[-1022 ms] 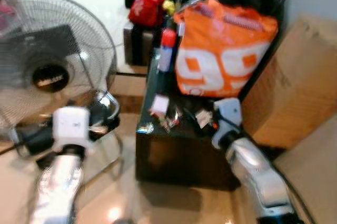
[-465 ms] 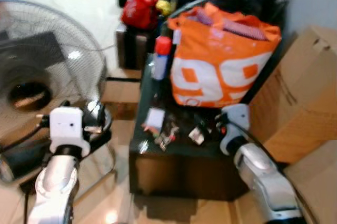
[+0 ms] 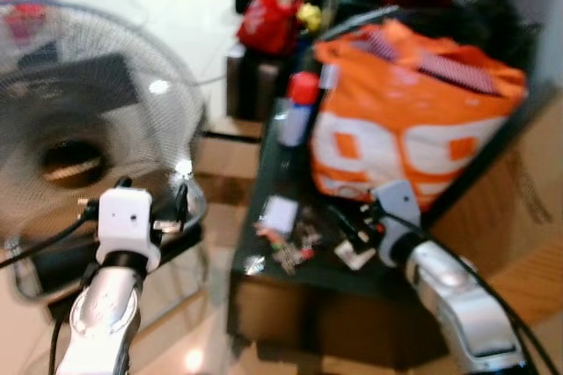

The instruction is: Hang keys on a hook

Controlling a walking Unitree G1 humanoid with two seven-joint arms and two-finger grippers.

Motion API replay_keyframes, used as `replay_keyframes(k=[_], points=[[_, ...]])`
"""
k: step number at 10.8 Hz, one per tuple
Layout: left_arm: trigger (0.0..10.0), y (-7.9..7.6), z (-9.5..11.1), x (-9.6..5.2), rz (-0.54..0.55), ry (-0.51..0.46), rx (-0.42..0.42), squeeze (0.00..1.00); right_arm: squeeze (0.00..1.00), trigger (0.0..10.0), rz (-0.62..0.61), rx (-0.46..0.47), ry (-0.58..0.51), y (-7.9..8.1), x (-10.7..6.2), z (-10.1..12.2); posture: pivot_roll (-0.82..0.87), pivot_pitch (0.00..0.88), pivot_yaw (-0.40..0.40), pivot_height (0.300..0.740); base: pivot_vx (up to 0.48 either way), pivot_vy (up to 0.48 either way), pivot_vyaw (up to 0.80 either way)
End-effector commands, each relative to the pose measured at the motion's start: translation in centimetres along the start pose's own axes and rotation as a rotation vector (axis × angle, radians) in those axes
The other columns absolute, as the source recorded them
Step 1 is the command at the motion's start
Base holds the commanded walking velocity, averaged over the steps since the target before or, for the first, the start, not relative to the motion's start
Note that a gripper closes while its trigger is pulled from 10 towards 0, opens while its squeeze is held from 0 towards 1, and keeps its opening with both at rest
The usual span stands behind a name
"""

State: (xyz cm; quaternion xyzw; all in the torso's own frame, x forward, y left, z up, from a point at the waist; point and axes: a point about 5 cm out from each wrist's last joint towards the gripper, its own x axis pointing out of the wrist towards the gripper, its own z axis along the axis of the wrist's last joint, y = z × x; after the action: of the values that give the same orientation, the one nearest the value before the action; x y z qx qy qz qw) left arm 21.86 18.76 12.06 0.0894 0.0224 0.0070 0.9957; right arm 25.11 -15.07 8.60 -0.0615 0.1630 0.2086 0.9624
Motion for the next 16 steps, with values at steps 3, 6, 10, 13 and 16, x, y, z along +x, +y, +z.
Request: replay_keyframes(k=[3,6,10,13,16], points=[[10.0,-0.3,0.1,0.0,-0.026,0.005,0.02,0.34,0.0,10.0,-0.024,0.012,0.027,0.0,0.1,-0.1,0.06,0.063,-0.122,0.74,0.08,0.0,0.0],[10.0,-1.3,-0.1,0.4,-0.207,0.012,0.114,0.35,0.0,10.0,-0.032,-0.007,0.125,-0.4,1.2,-0.9,0.05,0.06,-0.116,0.74,0.0,0.0,0.0],[10.0,-2.9,-0.2,2.0,-0.452,0.013,0.22,0.35,0.44,10.0,-0.145,0.046,0.258,-1.6,4.0,-3.1,0.05,0.079,-0.121,0.74,0.0,0.0,0.0],[10.0,-4.1,0.1,2.7,-0.503,-0.022,0.215,0.35,0.0,10.0,-0.192,0.071,0.229,-1.5,4.0,-4.2,0.03,0.091,-0.051,0.74,0.0,0.0,0.0],[10.0,-4.9,-0.1,2.7,-0.575,-0.033,0.207,0.35,0.0,10.0,-0.22,0.074,0.158,-1.2,3.2,-4.3,0.0,0.118,0.026,0.74,0.0,0.0,0.0]])
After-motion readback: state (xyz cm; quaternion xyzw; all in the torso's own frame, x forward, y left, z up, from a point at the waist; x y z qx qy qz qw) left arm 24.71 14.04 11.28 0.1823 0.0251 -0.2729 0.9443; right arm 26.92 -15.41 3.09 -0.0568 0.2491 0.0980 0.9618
